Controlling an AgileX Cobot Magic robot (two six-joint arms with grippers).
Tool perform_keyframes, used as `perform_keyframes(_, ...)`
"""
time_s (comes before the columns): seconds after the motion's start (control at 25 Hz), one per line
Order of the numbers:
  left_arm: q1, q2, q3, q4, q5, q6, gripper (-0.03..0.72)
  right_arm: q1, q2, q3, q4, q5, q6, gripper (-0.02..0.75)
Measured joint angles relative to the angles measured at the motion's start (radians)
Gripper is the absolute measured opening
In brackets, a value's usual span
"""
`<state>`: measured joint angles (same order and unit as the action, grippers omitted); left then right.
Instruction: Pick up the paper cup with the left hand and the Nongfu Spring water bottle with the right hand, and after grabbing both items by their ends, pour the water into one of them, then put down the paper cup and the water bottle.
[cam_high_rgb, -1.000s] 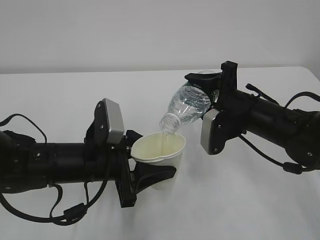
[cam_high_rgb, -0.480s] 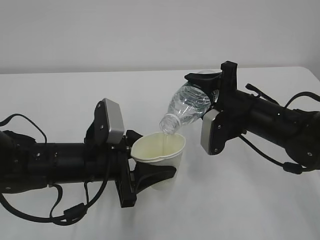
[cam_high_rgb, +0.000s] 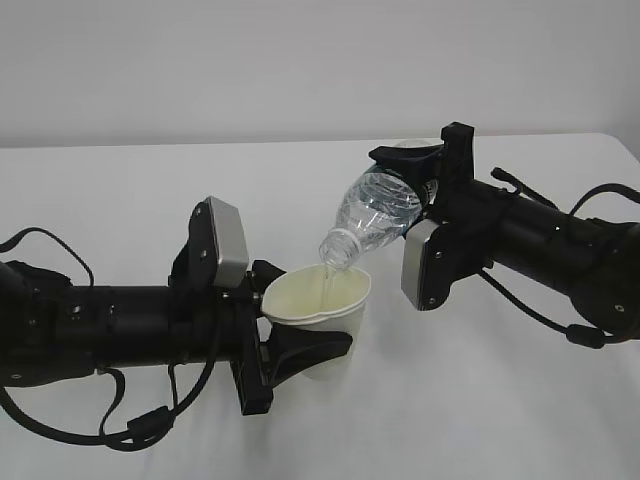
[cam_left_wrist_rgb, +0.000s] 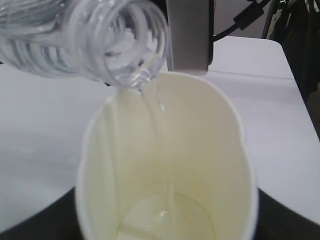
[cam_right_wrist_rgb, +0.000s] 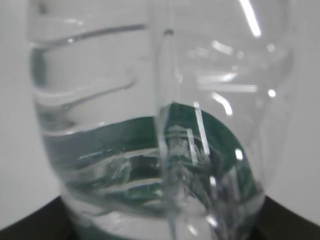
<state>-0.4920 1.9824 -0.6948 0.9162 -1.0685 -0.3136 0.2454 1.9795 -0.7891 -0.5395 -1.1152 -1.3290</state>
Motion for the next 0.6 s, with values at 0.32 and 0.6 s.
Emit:
perform_keyframes(0.32,0.0,0.0,0.0,0.0,0.0,0.0,0.421,0.0,0.0,0.0,0.0,0.0,0.0,0.42)
perform_keyframes(0.6,0.0,0.0,0.0,0.0,0.0,0.0,0.421,0.0,0.0,0.0,0.0,0.0,-0.004,0.42)
